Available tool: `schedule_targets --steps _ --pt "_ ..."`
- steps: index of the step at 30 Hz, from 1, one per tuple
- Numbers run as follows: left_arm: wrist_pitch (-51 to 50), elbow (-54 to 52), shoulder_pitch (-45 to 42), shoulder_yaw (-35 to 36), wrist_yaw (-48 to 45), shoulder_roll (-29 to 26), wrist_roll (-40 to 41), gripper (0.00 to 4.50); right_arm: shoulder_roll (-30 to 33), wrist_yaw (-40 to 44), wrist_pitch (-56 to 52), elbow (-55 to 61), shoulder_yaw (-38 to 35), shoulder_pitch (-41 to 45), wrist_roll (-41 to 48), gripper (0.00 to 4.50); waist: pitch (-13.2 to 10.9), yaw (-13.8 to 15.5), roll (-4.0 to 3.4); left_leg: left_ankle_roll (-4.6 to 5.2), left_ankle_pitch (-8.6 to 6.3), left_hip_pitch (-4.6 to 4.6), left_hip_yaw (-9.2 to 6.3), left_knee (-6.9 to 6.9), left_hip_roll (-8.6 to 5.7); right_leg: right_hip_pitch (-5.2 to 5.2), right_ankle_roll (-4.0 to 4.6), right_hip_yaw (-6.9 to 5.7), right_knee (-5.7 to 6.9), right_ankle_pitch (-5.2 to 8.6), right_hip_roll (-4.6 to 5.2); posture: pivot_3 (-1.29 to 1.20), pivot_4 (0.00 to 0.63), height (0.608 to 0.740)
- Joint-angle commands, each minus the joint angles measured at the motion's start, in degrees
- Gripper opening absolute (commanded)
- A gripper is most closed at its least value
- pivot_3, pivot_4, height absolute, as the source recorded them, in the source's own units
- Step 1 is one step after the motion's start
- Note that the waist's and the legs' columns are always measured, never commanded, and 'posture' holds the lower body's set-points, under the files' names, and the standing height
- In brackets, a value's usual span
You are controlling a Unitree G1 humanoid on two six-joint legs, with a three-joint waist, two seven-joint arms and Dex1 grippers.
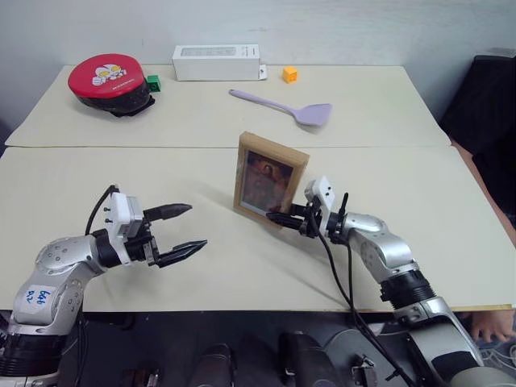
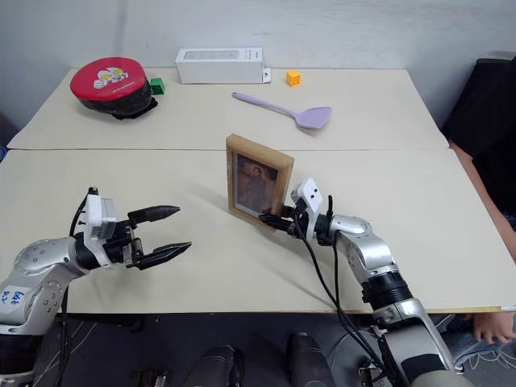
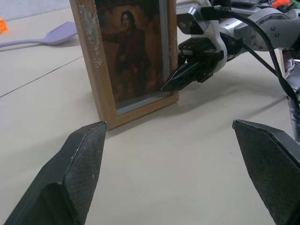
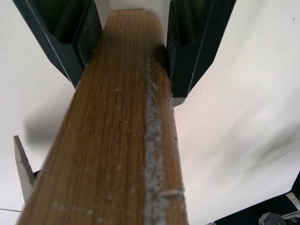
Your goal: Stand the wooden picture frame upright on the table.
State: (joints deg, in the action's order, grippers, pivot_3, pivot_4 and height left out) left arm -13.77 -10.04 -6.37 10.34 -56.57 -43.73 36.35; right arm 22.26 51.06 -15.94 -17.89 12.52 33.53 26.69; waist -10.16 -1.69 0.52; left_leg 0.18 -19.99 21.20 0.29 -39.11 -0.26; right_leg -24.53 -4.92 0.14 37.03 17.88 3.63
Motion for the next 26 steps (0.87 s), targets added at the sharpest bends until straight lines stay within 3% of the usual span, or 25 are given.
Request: schedule_targets --steps 1,8,9,18,23,26 --pt "0.7 1.0 -1.3 1.8 -1.1 -0.6 -0.9 4.5 -0.3 1.9 -0.3 0.0 -2.1 0.2 -0.8 2.01 0.0 0.0 0.0 0.0 0.0 0.0 0.0 0.0 0.0 0.0 0.0 0.0 0.01 0.0 0.0 0.0 0.15 0.74" --pt "2.9 4.7 0.2 3.4 -2.9 -0.8 -3.5 4.5 1.7 3.7 2.1 3.5 -4.2 -1.0 -4.0 4.33 0.0 0.0 0.0 0.0 -0.01 0.05 0.0 0.03 0.0 -0.02 0.0 -0.01 0.07 0.0 -0.01 0.0 0.15 0.74" --pt "3.1 5.0 0.7 3.7 -3.0 -0.8 -3.9 4.5 2.2 3.9 2.3 3.9 -4.7 -1.5 -4.1 4.46 0.0 0.0 0.0 0.0 -0.01 0.05 0.01 0.03 0.0 -0.02 0.0 -0.01 0.07 0.0 0.0 0.0 0.15 0.74" --pt "10.7 7.9 7.5 7.0 -2.9 -0.8 -9.6 4.5 12.3 12.2 13.3 13.4 -13.3 -13.2 -3.0 4.46 0.0 0.2 0.0 0.08 -0.07 0.05 0.0 0.03 -0.01 0.0 0.0 -0.01 -0.15 0.0 0.02 0.0 0.15 0.74" --pt "13.7 9.0 10.9 9.1 -1.6 -1.5 -13.0 4.5 17.3 20.4 32.5 14.0 -18.1 -21.3 -5.5 4.46 0.0 0.2 0.0 0.15 -0.12 -0.05 0.03 0.09 0.0 0.05 -0.01 0.01 -0.13 0.0 0.01 0.0 0.15 0.74" --pt "14.7 9.2 12.4 10.9 -0.8 -1.5 -13.6 4.5 17.8 19.9 38.5 10.9 -18.8 -23.6 -7.4 4.46 0.0 0.0 0.01 0.16 -0.12 -0.07 0.07 0.12 0.01 0.05 -0.01 0.05 -0.14 0.0 0.0 0.0 0.15 0.74"
